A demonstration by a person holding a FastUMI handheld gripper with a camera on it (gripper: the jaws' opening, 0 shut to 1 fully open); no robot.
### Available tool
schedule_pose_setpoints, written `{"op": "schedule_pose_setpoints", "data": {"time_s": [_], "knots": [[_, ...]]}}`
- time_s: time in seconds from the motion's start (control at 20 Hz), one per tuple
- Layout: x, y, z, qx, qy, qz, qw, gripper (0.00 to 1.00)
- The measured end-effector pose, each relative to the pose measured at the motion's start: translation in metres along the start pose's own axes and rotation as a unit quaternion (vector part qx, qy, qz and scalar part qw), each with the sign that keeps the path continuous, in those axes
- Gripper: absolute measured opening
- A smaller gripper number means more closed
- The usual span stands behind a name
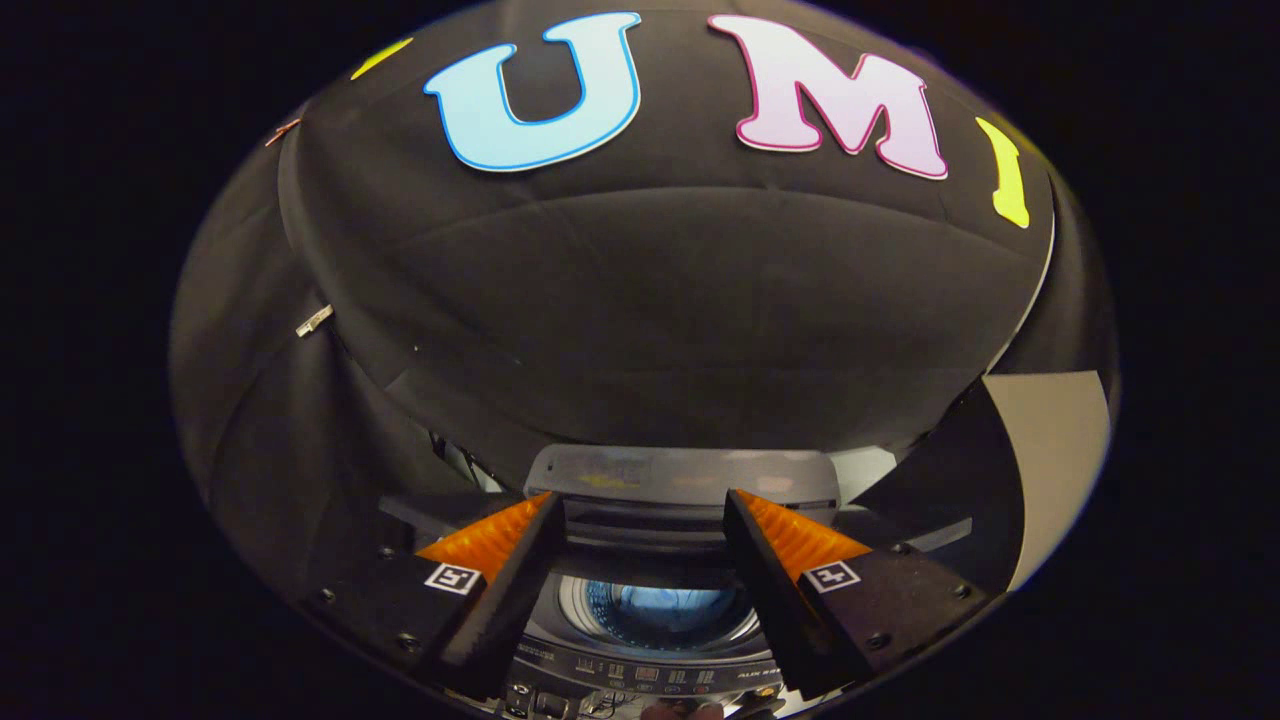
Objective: Put the clothes into the washing machine and then close the washing machine lid.
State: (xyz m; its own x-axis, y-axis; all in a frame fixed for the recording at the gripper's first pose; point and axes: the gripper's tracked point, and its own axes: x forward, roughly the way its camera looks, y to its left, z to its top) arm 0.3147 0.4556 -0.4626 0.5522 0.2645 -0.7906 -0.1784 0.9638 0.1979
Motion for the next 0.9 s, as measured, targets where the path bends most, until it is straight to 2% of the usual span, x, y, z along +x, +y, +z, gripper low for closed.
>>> {"op": "schedule_pose_setpoints", "data": {"time_s": [0.3,0.5,0.65,0.9], "knots": [[0.005,-0.016,-0.111,-0.010,0.122,-0.021,0.992,1.00],[0.000,-0.022,-0.145,-0.023,0.147,-0.021,0.989,1.00],[-0.005,-0.016,-0.142,-0.024,0.140,-0.015,0.990,0.99],[-0.023,-0.018,-0.109,-0.010,0.104,-0.006,0.995,0.99]]}}
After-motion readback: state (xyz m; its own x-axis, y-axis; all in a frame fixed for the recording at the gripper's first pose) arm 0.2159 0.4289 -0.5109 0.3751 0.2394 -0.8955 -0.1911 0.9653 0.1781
